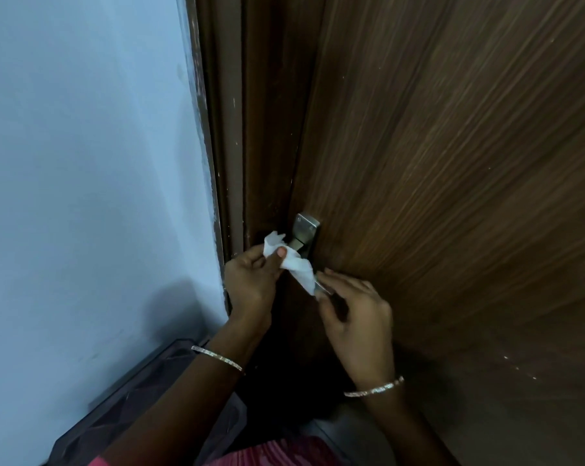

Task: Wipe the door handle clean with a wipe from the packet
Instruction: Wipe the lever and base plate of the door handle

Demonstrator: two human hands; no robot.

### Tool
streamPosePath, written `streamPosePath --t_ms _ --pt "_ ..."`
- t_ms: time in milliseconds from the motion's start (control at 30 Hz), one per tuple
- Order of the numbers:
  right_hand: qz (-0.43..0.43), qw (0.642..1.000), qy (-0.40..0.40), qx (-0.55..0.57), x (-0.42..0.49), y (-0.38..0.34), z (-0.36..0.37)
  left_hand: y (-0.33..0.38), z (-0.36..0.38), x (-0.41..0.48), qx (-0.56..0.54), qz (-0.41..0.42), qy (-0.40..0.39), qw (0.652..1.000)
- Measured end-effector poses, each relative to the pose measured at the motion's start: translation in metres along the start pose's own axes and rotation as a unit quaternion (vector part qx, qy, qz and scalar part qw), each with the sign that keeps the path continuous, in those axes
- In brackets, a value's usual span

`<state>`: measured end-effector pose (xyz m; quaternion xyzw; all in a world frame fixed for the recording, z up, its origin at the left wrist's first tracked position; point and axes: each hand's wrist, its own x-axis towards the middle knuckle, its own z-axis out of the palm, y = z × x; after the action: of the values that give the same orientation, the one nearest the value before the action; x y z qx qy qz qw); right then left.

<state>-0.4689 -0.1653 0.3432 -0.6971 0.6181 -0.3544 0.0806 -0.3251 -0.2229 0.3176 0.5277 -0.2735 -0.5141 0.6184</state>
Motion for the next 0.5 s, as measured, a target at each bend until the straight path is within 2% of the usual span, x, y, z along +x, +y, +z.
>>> streamPosePath --t_ms 33,100,167,300,500 --pt "0.031 0.999 0.003 0.027 -0.009 0.008 -0.003 -0.001 0.000 0.001 0.082 0.071 0.008 0.994" --pt "0.095 0.990 -0.001 0.102 -0.023 0.019 -0.007 0.001 0.004 0.005 0.222 0.186 -0.001 0.957" --pt "0.123 0.981 -0.003 0.151 -0.029 0.023 -0.008 0.004 0.009 0.011 0.298 0.238 -0.019 0.924" --pt "0.141 0.974 0.006 0.179 -0.028 0.022 -0.008 0.009 0.010 0.016 0.356 0.274 -0.021 0.893" --pt "0.163 0.969 0.010 0.183 -0.024 0.022 -0.006 0.005 -0.010 0.008 0.347 0.263 -0.009 0.900"
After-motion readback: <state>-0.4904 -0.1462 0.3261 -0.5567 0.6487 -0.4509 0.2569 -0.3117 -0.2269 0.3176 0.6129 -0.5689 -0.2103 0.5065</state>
